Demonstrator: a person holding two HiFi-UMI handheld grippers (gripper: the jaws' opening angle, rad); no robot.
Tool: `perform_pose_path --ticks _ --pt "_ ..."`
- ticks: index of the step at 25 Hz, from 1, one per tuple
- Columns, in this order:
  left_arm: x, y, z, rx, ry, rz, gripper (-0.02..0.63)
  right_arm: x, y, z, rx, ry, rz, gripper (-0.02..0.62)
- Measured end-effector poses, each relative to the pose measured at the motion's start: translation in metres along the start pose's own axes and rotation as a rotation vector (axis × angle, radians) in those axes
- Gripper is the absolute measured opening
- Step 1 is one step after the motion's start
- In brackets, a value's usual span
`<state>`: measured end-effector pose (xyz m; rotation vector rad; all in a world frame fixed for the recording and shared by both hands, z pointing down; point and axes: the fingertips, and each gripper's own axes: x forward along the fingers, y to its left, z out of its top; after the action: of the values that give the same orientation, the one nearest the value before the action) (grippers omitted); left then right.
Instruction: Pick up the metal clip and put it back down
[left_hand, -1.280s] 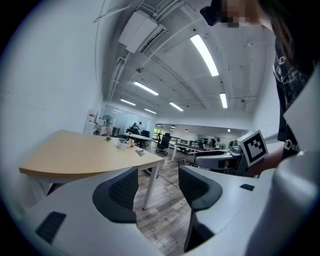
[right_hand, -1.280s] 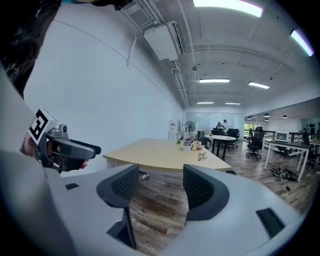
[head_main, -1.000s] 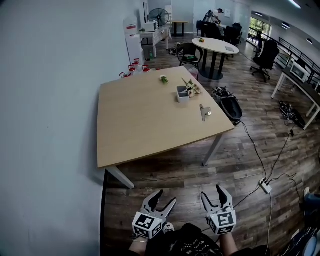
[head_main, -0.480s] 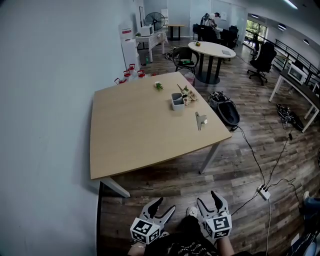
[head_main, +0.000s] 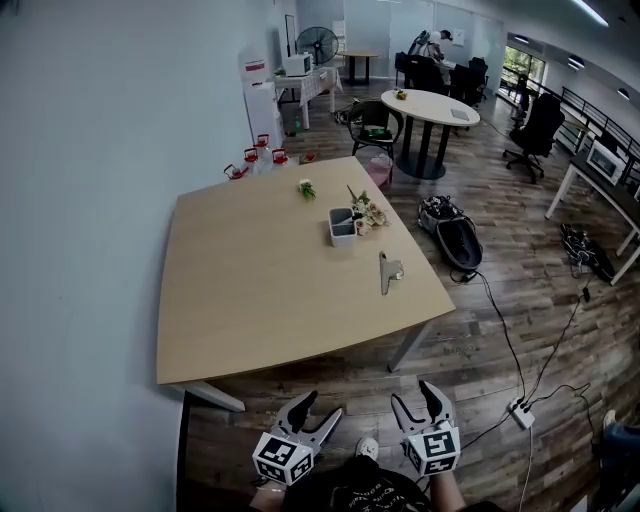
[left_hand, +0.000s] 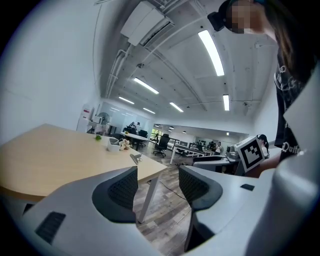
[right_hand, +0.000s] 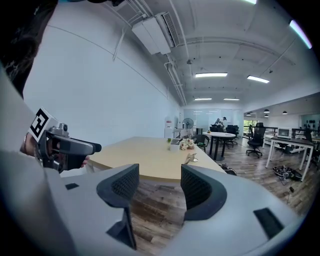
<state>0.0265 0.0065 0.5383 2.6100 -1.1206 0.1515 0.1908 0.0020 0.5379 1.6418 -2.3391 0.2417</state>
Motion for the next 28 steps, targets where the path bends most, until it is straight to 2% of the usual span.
perform_pose_path --ticks 6,11,20,28 --pt "0.069 -0.018 0.003 0.003 0.012 0.02 0.249 0.021 -0.068 -0.004 -0.01 0.019 0.02 0.275" --pt "0.104 -0.032 0.004 0.004 0.028 0.015 0.249 0.031 -0.104 -0.003 -0.008 0.028 0.025 0.275" --pt "0.143 -0.03 0.009 0.007 0.048 0.0 0.249 0.042 -0.132 -0.008 0.01 0.055 0.02 0.275" --pt "0.167 -0.004 0.009 -0.031 0.059 0.007 0.249 0.069 -0.149 -0.006 0.055 0.073 0.003 0.275"
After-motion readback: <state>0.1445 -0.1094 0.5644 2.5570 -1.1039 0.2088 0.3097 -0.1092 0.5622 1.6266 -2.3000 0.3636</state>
